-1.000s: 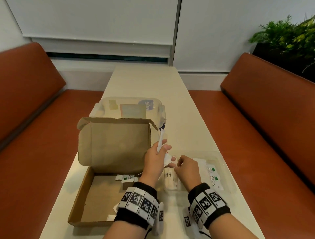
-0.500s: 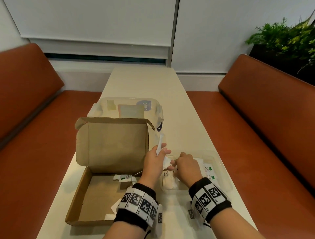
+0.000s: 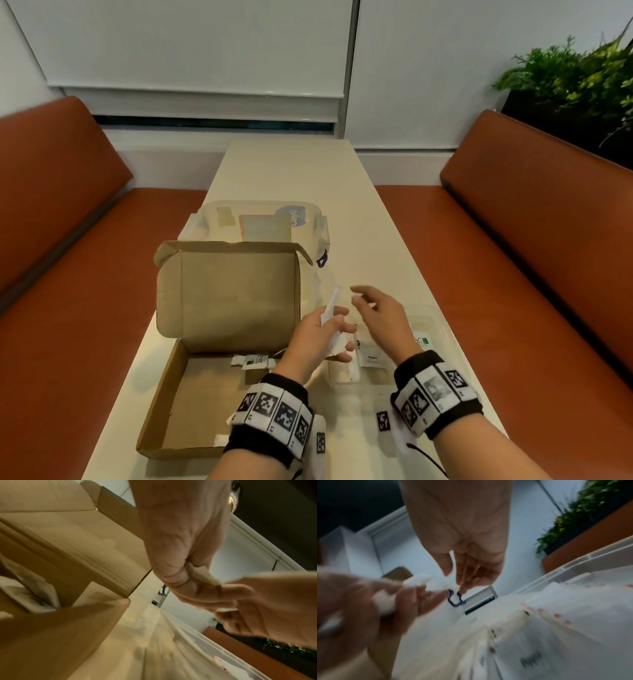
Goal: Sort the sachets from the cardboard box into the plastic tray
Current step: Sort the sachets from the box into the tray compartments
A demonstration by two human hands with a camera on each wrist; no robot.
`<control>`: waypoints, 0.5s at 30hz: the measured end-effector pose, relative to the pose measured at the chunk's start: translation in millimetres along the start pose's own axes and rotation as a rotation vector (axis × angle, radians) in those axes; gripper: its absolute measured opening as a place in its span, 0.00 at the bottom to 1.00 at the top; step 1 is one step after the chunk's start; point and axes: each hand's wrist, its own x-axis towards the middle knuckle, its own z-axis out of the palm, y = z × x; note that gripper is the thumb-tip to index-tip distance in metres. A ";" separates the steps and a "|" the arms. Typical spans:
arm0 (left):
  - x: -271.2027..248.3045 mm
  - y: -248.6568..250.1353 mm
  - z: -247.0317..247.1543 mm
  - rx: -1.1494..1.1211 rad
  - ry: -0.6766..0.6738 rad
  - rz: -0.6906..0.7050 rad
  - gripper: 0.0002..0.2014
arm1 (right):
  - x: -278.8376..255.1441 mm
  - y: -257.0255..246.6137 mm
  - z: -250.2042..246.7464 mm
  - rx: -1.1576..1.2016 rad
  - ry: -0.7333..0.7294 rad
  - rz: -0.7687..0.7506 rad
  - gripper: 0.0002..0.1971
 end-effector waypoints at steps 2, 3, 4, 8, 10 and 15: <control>-1.4 0.6 2.4 0.043 -0.085 -0.018 0.09 | 1.3 -10.2 -7.0 0.268 -0.103 0.015 0.15; -2.0 1.0 4.1 0.050 -0.117 -0.024 0.09 | 0.8 -14.2 -10.2 0.345 -0.164 0.017 0.14; -2.5 1.5 5.3 0.051 -0.136 -0.028 0.09 | 0.3 -16.8 -12.6 0.375 -0.211 0.006 0.12; -3.0 2.1 5.4 0.015 -0.122 -0.019 0.10 | -0.9 -16.5 -17.8 0.418 -0.154 -0.008 0.05; -1.5 2.0 4.7 -0.020 -0.072 -0.025 0.10 | 0.6 -13.4 -21.9 0.462 -0.019 0.003 0.04; 5.3 0.8 2.7 -0.002 0.089 -0.040 0.08 | 4.6 -14.7 -39.0 0.365 0.164 -0.046 0.07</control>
